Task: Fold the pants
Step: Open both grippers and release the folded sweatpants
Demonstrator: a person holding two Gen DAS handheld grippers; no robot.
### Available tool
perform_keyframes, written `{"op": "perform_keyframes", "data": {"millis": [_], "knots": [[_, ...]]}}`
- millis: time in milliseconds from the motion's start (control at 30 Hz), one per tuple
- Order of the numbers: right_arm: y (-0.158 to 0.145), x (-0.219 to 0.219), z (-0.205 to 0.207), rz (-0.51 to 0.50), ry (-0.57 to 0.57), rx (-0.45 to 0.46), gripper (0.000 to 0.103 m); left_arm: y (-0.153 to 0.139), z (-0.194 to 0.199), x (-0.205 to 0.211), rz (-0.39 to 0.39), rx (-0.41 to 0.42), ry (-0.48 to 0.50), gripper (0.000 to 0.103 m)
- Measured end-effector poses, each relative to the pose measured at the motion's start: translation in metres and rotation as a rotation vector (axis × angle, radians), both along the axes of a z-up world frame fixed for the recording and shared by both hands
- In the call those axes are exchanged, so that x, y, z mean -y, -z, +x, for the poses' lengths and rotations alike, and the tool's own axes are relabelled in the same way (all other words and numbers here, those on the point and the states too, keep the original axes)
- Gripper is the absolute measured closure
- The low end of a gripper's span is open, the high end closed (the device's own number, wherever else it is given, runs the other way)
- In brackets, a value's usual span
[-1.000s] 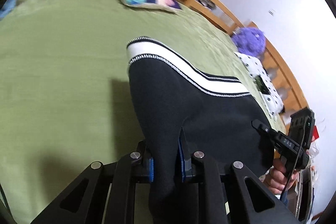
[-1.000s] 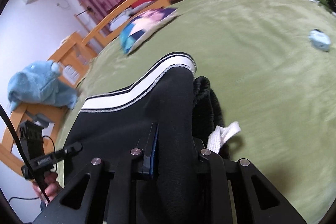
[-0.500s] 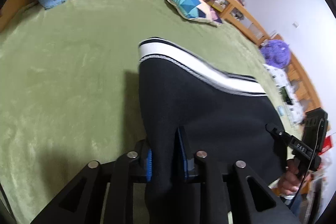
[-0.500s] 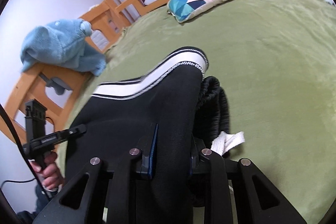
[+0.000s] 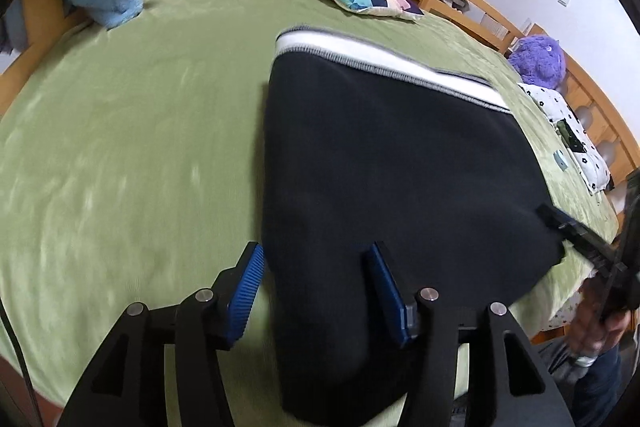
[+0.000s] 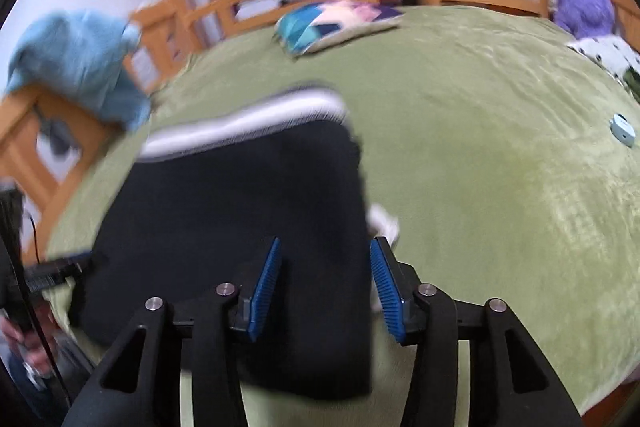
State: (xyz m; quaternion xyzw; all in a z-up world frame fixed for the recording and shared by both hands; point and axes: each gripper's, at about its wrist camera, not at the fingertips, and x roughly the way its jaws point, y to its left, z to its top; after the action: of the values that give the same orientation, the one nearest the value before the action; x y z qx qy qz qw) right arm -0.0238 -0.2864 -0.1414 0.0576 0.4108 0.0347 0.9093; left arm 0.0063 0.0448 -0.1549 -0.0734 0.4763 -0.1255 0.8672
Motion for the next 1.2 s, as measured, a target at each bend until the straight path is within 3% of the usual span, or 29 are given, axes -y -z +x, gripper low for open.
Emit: {"op": "perform_keyframes", "data": {"millis": [100, 200, 267, 433, 633, 767, 867, 1000, 1200], "knots": [[0.013, 0.001, -0.011, 0.016, 0.008, 0.007, 0.056, 0.01, -0.016, 0.002, -0.003, -0.021, 0.028, 0.042], [0.002, 0.011, -0.006, 0.071, 0.002, -0.021, 0.056, 0.006, -0.028, 0.006, 0.045, -0.01, 0.06, 0.04], [-0.009, 0.012, -0.001, 0.078, -0.015, 0.006, 0.056, -0.005, -0.031, 0.008, 0.071, 0.016, 0.075, 0.041], [-0.032, 0.001, 0.009, -0.008, -0.052, 0.107, 0.056, -0.033, -0.021, 0.011, 0.105, 0.085, 0.085, 0.042], [-0.046, -0.019, 0.047, -0.014, -0.102, 0.18, 0.056, -0.048, 0.014, 0.022, 0.055, 0.115, 0.087, 0.042], [-0.019, -0.021, 0.087, 0.015, -0.096, 0.083, 0.056, -0.028, 0.032, 0.036, 0.058, 0.054, 0.096, 0.042], [0.002, -0.015, 0.103, -0.039, -0.061, 0.047, 0.059, -0.008, 0.032, 0.037, 0.057, 0.008, 0.094, 0.042], [-0.005, -0.019, 0.09, -0.083, -0.032, 0.04, 0.059, -0.009, 0.014, 0.038, 0.106, 0.042, 0.082, 0.039], [-0.002, -0.011, 0.02, -0.031, 0.016, 0.021, 0.057, -0.014, -0.013, 0.026, 0.074, 0.018, 0.057, 0.035]]}}
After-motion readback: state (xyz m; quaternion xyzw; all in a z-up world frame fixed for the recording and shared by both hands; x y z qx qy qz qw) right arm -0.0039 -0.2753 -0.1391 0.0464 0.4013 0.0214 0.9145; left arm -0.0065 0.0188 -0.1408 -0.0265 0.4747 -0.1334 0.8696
